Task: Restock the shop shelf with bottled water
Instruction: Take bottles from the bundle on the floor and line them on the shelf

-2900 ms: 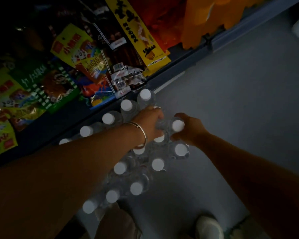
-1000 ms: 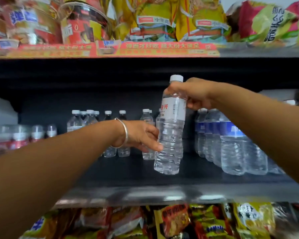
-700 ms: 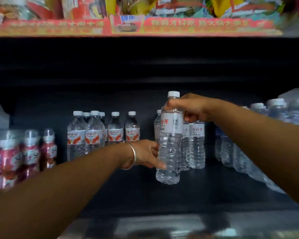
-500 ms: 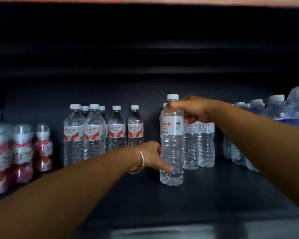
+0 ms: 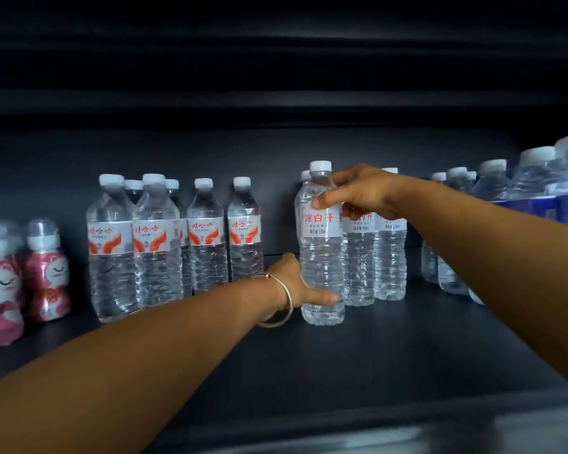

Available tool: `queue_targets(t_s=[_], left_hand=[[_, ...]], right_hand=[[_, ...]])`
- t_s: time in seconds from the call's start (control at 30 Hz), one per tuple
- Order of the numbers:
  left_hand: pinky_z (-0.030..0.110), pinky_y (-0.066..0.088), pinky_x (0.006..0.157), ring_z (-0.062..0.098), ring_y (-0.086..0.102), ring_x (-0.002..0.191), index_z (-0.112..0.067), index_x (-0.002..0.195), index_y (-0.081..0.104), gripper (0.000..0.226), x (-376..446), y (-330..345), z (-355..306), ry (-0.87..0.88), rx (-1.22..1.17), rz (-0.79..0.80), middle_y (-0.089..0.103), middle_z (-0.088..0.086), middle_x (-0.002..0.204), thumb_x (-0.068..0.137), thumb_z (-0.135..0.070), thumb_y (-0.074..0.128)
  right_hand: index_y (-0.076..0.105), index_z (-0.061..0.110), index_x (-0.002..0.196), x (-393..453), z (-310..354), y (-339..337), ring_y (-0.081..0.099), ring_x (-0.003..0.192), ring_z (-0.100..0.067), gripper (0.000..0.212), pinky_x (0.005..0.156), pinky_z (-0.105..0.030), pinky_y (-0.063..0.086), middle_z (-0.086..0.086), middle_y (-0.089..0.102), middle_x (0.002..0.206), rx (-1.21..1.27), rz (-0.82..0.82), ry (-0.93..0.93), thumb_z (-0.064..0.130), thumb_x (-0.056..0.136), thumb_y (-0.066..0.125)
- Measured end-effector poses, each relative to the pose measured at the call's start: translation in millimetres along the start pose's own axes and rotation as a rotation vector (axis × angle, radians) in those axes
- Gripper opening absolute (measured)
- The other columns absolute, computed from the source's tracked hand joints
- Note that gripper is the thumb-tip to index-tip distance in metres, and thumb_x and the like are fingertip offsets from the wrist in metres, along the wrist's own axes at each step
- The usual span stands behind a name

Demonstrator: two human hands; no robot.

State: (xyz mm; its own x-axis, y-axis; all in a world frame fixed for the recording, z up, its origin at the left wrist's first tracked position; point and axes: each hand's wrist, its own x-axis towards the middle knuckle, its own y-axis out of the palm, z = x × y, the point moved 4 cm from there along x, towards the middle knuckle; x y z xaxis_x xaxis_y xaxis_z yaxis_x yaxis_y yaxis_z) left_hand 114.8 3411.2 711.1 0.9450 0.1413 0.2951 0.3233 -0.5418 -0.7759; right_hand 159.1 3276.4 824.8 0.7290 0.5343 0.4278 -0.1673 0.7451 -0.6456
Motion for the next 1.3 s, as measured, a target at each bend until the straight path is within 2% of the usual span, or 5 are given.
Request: queue_targets(t_s=[0.13, 0.43, 0.63, 0.97, 1.3], left_hand=[[0.031, 0.052, 0.09, 0.016, 0.064, 0.09, -0.007, 0.101, 0.062, 0.052, -4, 2, 1, -0.045, -0.029, 0.076, 0.067, -0.001, 0.091, 0.062, -0.031, 0.085], [0.032, 0.054, 0.085, 0.02, 0.061, 0.104, -0.003, 0.109, 0.058, 0.045, -12, 7, 5, -0.166, -0.084, 0.129, 0.066, 0.005, 0.106, 0.072, -0.019, 0.079], [0.04, 0.045, 0.101, 0.03, 0.048, 0.122, 0.001, 0.135, 0.037, 0.084, -32, -7, -13, -0.228, 0.045, 0.005, 0.044, 0.012, 0.138, 0.07, -0.034, 0.079], [0.036, 0.046, 0.096, 0.021, 0.051, 0.095, -0.005, 0.112, 0.053, 0.043, -108, 26, -119, -0.03, -0.053, -0.198, 0.055, 0.016, 0.106, 0.075, -0.007, 0.075], [0.007, 0.038, 0.048, 0.007, 0.034, 0.063, -0.007, 0.1, 0.043, 0.039, -201, 196, -219, 0.102, -0.442, 0.001, 0.036, 0.0, 0.076, 0.076, 0.019, 0.06]], right_hand=[[0.063, 0.024, 0.116, 2, -5, -3, 0.054, 0.076, -0.019, 0.055, 0.074, -0.031, 0.046, -0.007, 0.071, 0.098, 0.073, 0.05, -0.003, 0.032, 0.066, 0.081], [0.064, 0.022, 0.092, -14, -4, -1, 0.06, 0.074, -0.014, 0.021, 0.069, -0.025, 0.051, -0.001, 0.07, 0.087, 0.136, 0.009, -0.028, 0.023, 0.075, 0.077], [0.056, 0.006, 0.121, -31, -5, -1, 0.059, 0.072, -0.017, 0.056, 0.071, -0.032, 0.056, -0.009, 0.061, 0.097, 0.145, -0.151, -0.024, 0.021, 0.073, 0.079], [0.05, 0.017, 0.134, -175, -18, -38, 0.057, 0.112, -0.02, 0.058, 0.092, -0.02, 0.038, -0.008, 0.058, 0.129, -0.454, -0.124, -0.198, 0.022, 0.081, 0.072], [0.056, 0.01, 0.126, -372, -132, -80, 0.061, 0.101, -0.023, 0.05, 0.084, -0.022, 0.038, -0.008, 0.064, 0.117, -0.559, 0.001, -0.089, 0.014, 0.079, 0.071]])
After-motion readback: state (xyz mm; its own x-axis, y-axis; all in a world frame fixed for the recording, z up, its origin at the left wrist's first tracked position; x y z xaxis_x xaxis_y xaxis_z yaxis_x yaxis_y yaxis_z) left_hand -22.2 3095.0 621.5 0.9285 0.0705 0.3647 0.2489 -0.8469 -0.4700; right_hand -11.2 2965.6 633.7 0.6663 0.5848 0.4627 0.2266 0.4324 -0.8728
